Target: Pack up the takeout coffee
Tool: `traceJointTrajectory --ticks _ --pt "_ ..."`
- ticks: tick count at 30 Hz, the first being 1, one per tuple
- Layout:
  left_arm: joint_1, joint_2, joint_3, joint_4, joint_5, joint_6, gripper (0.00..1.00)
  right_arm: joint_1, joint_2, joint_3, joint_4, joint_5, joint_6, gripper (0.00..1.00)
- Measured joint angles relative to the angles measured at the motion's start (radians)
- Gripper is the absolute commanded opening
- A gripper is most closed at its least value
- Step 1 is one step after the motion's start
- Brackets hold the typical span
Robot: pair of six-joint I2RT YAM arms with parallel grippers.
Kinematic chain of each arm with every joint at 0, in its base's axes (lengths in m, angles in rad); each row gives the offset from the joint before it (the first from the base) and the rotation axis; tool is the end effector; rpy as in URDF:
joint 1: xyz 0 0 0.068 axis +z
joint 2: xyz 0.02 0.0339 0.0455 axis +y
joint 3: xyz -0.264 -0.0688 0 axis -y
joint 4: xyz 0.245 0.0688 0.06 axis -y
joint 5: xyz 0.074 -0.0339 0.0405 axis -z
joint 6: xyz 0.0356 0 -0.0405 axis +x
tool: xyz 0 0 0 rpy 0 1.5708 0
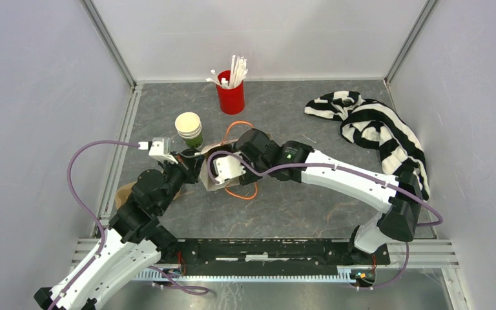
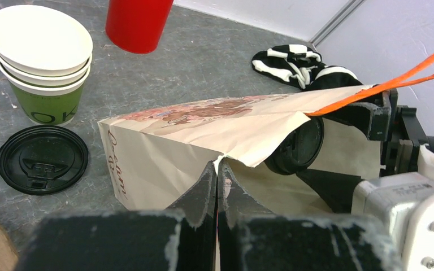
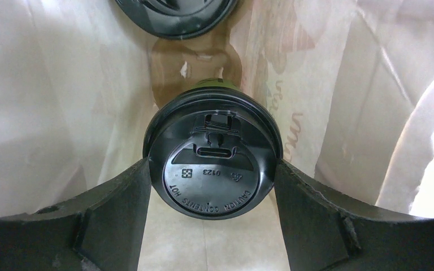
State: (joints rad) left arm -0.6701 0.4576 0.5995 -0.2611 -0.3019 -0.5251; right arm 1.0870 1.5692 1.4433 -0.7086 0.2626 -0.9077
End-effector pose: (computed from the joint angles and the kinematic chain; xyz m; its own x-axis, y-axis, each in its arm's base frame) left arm 0.1041 -0.0690 0.3113 -0.2619 -0.4031 -0.8769 0.2662 0.8432 -0.4671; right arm 0.1677 0.2993 0.3260 0.3977 -0.8794 -0.2618 -0.7479 -0.1454 -0.6476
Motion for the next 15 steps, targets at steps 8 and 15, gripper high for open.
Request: traceJointTrajectory --ticks 8,15 --pt "0.000 0.002 0.000 0.000 0.007 0.000 0.02 -0.017 0.031 0.048 -0.032 -0.030 -0.060 0.00" --pt "0.000 0.017 0.006 0.001 0.025 0.000 0.02 -0.029 0.093 0.108 -0.042 -0.069 -0.085 0.00"
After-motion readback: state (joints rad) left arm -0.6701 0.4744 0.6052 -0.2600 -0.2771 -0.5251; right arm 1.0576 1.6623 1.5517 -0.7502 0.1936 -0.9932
